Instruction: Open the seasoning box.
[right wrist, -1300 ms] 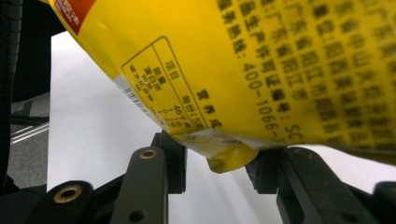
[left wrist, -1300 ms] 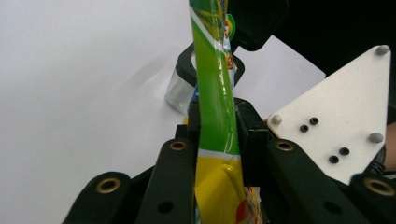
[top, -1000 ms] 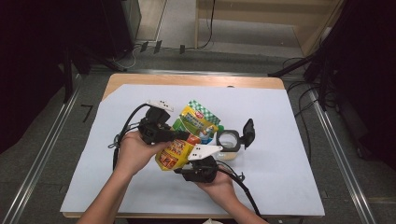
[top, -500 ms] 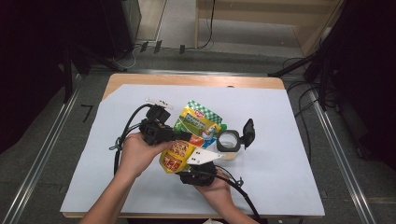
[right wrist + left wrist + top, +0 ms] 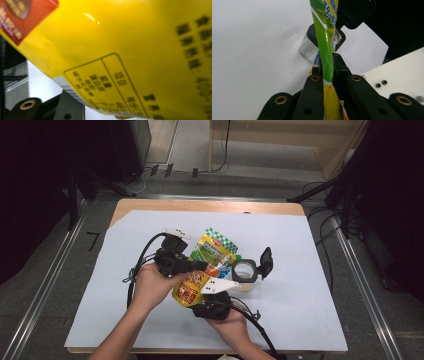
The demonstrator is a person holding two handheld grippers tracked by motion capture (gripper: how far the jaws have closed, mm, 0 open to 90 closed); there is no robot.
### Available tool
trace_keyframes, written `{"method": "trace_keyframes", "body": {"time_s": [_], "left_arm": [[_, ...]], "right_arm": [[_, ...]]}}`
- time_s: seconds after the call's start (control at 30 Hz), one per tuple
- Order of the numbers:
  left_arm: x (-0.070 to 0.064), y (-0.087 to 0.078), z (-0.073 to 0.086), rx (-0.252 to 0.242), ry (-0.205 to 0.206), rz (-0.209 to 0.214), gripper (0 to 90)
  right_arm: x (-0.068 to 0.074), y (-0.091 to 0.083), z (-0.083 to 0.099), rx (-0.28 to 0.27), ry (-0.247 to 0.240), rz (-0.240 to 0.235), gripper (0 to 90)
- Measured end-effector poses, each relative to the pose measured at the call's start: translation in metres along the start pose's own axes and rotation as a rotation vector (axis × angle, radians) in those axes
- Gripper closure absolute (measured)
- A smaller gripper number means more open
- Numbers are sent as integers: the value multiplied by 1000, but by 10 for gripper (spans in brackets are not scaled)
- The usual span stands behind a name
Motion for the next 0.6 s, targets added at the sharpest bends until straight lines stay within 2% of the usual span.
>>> {"method": "trace_keyframes", "body": {"time_s": [0.2, 0.43, 0.6], "left_arm": [[-3, 4, 2, 13, 27, -6, 836], [-7, 8, 1, 21, 58, -19, 809], [-9, 11, -1, 35, 58, -17, 792]], "right_arm": [[10, -2, -5, -16, -1, -42, 619], [12, -5, -6, -25, 11, -48, 621], [13, -8, -7, -25, 23, -50, 620]]}}
Point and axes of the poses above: each handheld gripper's, and its own axes: y roughly forward along the jaws, z roughly out of its underside, x roughly to its left, the point moved 10 cm from there along y, roughly forward along the jaws, and after that the axes turned 15 degrees about -z, right-handed, at the moved point
